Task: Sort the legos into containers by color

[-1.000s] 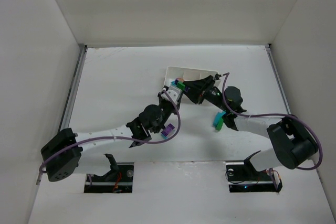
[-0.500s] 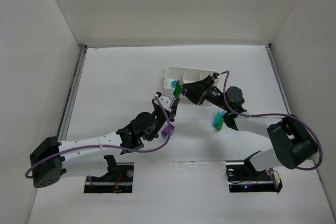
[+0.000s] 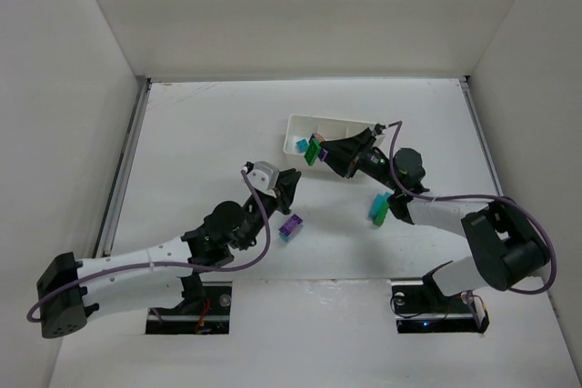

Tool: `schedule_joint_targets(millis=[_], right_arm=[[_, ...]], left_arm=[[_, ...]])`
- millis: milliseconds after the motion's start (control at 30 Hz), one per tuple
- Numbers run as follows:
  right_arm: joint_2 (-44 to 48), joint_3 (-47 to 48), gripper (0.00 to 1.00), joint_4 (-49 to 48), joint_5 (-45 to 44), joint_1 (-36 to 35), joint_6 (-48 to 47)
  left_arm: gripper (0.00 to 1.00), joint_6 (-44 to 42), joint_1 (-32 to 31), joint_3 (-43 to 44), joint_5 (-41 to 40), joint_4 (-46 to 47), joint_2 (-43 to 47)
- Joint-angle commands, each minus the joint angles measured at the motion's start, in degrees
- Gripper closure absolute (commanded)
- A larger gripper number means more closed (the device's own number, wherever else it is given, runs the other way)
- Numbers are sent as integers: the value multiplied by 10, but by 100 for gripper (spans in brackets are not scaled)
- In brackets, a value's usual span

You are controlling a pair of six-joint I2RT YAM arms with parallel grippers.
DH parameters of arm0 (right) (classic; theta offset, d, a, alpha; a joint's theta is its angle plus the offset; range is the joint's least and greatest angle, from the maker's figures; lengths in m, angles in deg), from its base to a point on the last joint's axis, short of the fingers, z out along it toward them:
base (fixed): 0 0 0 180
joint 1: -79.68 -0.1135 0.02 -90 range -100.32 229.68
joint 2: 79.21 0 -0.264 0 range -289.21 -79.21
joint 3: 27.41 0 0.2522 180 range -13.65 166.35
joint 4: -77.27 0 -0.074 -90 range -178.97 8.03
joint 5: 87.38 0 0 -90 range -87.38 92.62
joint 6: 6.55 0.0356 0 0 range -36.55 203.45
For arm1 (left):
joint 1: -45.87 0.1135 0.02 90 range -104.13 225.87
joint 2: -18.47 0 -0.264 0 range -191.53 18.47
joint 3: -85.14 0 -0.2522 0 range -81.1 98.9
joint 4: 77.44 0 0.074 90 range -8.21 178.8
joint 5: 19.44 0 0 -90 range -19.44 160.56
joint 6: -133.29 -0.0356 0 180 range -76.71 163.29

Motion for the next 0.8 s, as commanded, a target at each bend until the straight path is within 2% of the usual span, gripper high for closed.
schedule_joint_targets(millis=[0, 133, 233, 300, 767], right_arm=[[-15, 11, 75, -30, -7, 1, -8], [-15, 18, 75, -30, -6, 1, -4], [-15, 20, 75, -34, -3, 0, 3], [-9, 19, 75, -35, -3, 0, 11], [12, 6, 75, -39, -1, -8, 26]], left_arm=[[86, 23, 2, -16, 5, 8, 27], [71, 10, -5, -1, 8, 1, -12], [55, -21, -12, 19, 20, 3, -56], [51, -42, -8, 34, 22, 5, -85], [47, -152, 9, 83, -7, 76, -181]])
